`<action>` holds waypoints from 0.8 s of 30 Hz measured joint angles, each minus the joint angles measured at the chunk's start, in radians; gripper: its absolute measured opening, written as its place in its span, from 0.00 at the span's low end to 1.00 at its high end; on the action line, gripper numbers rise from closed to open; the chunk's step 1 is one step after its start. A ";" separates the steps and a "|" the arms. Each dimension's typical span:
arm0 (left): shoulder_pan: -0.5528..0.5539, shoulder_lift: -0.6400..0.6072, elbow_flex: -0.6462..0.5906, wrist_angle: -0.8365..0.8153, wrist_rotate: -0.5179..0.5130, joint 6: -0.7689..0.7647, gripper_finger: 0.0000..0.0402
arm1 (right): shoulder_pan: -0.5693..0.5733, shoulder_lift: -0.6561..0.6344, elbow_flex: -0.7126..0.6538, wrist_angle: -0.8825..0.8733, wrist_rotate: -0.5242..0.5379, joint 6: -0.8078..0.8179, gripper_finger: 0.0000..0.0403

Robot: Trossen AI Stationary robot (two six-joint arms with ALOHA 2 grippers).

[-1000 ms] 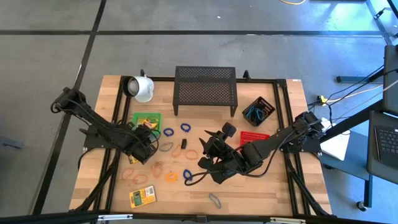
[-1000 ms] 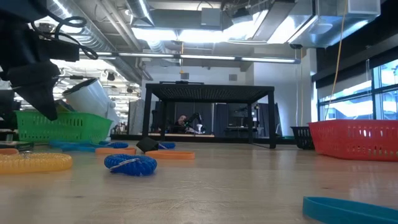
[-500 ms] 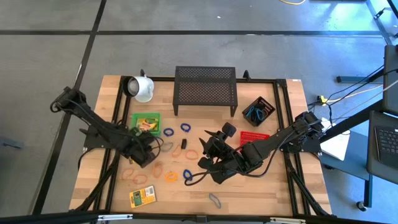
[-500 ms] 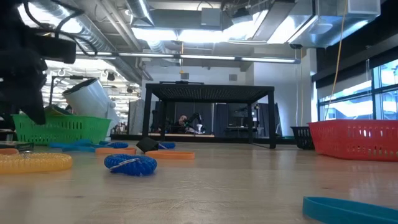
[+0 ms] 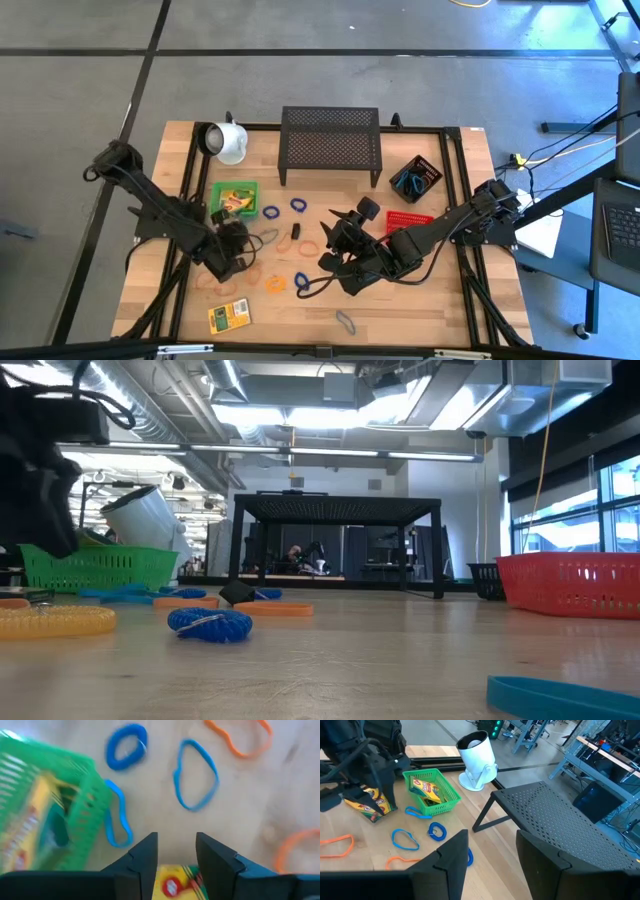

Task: Pick & Place Office Desk Supplies
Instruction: Put the blue rubber band into the black bin

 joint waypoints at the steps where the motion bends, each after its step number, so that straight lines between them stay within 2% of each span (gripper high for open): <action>1: -0.008 0.018 0.000 -0.001 -0.033 -0.002 0.32 | 0.000 0.000 0.000 0.000 0.000 0.000 0.42; 7: -0.026 0.151 0.000 -0.001 -0.117 -0.037 0.32 | 0.000 0.000 0.000 0.000 0.000 0.000 0.42; 12: -0.017 0.265 -0.001 -0.030 -0.169 -0.135 0.32 | 0.000 0.000 0.000 0.000 0.000 0.000 0.42; 20: 0.042 0.368 0.000 -0.052 -0.165 -0.326 0.32 | -0.003 0.000 0.000 0.000 0.000 0.000 0.42; 24: 0.093 0.381 0.006 -0.057 -0.099 -0.415 0.32 | -0.011 0.000 0.000 0.000 0.000 0.000 0.42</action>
